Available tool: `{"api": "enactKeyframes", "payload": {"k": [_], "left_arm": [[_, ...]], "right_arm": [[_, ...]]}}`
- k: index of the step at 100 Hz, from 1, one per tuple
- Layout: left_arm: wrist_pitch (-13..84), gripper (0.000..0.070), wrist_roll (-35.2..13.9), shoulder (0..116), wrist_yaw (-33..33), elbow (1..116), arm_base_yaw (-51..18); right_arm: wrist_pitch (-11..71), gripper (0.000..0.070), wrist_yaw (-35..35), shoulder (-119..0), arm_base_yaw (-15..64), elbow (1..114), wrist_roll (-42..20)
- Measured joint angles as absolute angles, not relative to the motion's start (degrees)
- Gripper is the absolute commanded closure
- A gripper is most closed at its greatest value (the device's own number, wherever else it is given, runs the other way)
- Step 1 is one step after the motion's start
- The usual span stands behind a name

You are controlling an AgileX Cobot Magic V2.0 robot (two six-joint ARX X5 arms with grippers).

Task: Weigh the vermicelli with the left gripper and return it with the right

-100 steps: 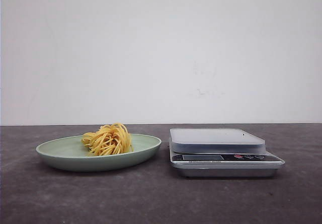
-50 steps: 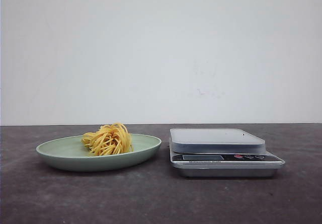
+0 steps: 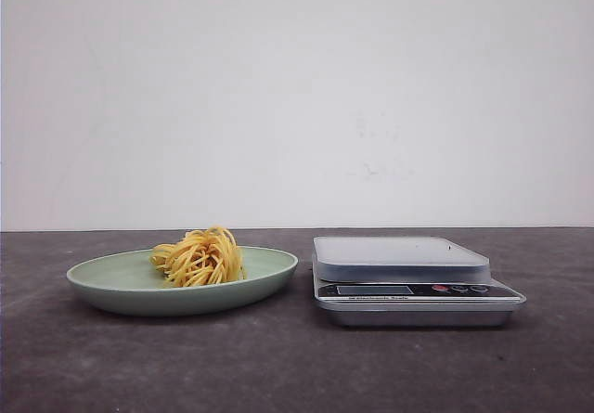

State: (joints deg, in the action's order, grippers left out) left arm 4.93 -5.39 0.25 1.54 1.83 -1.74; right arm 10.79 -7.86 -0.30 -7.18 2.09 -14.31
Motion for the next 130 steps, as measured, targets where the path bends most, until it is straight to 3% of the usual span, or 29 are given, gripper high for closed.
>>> {"api": "enactKeyframes", "payload": {"k": [14,29,49,54,62,65,67,75,100,130], "left_arm": [[-3.64,0.0688,-11.44,0.60,2.28,2.44,-1.74],[4.03,0.0688,-17.23,7.01,3.49,11.35,-1.74],[8.99,0.0665,-18.48,19.59,0.60,28.77,-1.74],[9.50,0.0556,-18.48,22.17,-1.15,32.62,-1.74],[11.33,0.0302,-18.44,25.30,-4.43,37.43,-1.74],[11.94,0.0256,-18.26,26.28,-5.63,38.70,-1.74],[12.21,0.0252,-17.98,26.92,-6.42,39.40,-1.74],[12.84,0.0286,-17.26,29.39,-9.26,41.52,-1.74],[14.41,0.0284,-17.76,39.46,-14.11,46.24,-4.78],[14.48,0.0284,-18.72,61.89,-7.55,51.40,-17.89]], "right_arm": [[13.19,0.0695,-9.06,-0.75,-7.18,8.67,-19.03],[16.10,0.0695,-10.22,-4.58,-7.18,18.68,-22.02],[20.36,0.0680,-14.06,-14.55,-7.18,31.90,-21.52],[20.40,0.0556,-15.81,-16.49,-7.18,34.39,-20.64],[20.60,0.0225,-18.20,-18.90,-7.18,37.58,-19.25],[20.64,0.0139,-18.55,-19.59,-7.18,38.57,-18.90],[20.69,0.0117,-18.79,-19.99,-7.18,39.18,-18.79],[21.02,0.0118,-19.77,-21.50,-7.18,41.32,-18.41],[23.88,0.0118,-23.59,-25.21,-7.18,46.54,-18.00],[26.85,0.0118,-24.43,-27.49,-7.18,46.83,-17.76]]}}
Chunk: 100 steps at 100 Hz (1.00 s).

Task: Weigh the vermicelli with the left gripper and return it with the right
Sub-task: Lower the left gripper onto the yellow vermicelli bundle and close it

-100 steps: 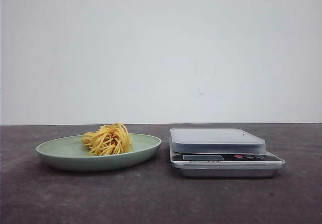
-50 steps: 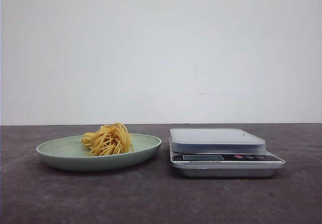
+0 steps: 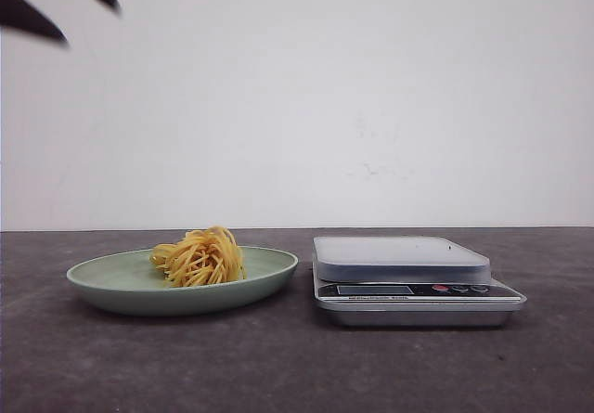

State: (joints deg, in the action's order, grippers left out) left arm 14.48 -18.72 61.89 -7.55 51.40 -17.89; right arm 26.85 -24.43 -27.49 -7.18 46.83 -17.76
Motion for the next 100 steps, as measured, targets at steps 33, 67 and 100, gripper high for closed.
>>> {"api": "enactKeyframes", "payload": {"k": [33,67,100], "left_arm": [[15.29,0.0284,-18.96,86.00,-2.09,58.57,-27.20],[16.05,0.0284,-19.07,96.31,1.58,60.86,-31.27],[16.84,0.0586,-19.07,99.29,3.81,60.90,-32.84]], "right_arm": [[27.99,0.0118,-25.10,-27.75,-7.18,46.83,-16.78],[29.63,0.0118,-25.36,-27.75,-6.79,46.83,-16.49],[29.67,0.0157,-25.36,-27.75,-6.42,46.83,-16.29]]}}
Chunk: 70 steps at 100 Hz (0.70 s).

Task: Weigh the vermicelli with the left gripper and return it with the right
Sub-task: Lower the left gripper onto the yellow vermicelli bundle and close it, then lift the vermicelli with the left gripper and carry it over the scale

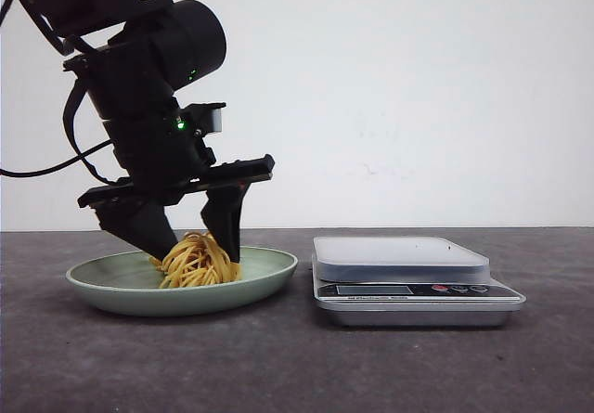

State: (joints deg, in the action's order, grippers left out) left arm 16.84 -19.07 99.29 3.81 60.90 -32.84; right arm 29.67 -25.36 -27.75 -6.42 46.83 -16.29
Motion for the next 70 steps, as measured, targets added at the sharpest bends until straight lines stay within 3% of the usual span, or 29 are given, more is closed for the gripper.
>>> {"api": "enactKeyframes", "payload": {"k": [8,49,70], "left_arm": [[16.86,0.0700,-19.07,99.26,4.19,60.90,-32.80],[17.85,0.0697,-19.09,92.86,3.97,61.01,-32.82],[11.99,0.0696,-22.30,81.47,-4.69,61.12,-34.57]], "right_arm": [[29.85,0.0162,-25.36,-27.75,-6.42,46.83,-16.29],[30.76,0.0162,-25.36,-27.75,-6.42,46.83,-15.40],[30.70,0.0162,-25.36,-27.75,-6.42,46.83,-15.38]]}}
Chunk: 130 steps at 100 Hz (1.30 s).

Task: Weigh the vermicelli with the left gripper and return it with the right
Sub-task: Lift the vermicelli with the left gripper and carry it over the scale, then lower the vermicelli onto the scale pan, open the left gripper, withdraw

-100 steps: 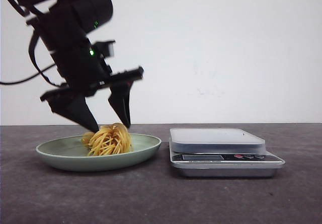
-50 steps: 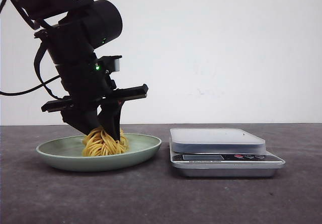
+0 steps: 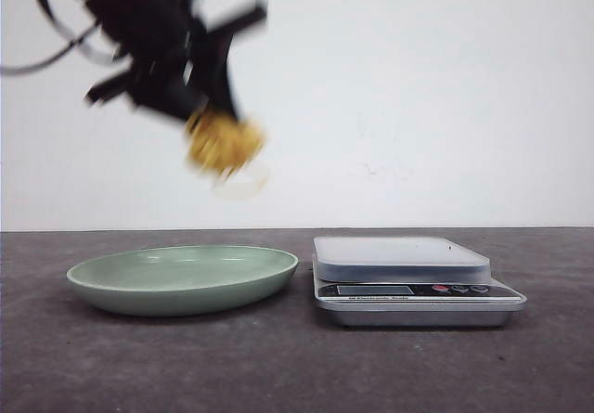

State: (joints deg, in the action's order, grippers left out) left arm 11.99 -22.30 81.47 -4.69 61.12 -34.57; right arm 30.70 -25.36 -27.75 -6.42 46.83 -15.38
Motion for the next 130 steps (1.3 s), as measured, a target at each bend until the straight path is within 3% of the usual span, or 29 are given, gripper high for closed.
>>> {"api": "enactKeyframes", "payload": {"k": [31,45,68,118,124,130], "left_arm": [[3.14,0.0696,-28.62,87.57,-7.40,63.22,-43.16],[5.13,0.0696,-29.61,94.72,-10.72,69.80,-43.75],[10.11,0.0696,-30.17,104.27,-11.00,80.40,-43.72],[14.98,0.0695,-31.70,111.85,-12.05,81.65,-43.64],[14.94,0.0642,-31.35,111.85,-12.05,81.65,-43.64],[14.63,0.0519,-31.03,111.85,-12.08,81.65,-43.64]], "right_arm": [[30.68,0.0162,-25.63,-27.75,-6.42,46.83,-15.38],[30.70,0.0162,-25.93,-27.75,-6.42,46.83,-15.38],[30.70,0.0162,-25.98,-27.75,-6.42,46.83,-15.40],[31.03,0.0162,-26.89,-27.75,-6.42,46.83,-15.38],[31.05,0.0162,-26.89,-27.75,-6.42,46.83,-15.38],[31.07,0.0162,-26.89,-27.75,-6.42,46.83,-15.38]]}}
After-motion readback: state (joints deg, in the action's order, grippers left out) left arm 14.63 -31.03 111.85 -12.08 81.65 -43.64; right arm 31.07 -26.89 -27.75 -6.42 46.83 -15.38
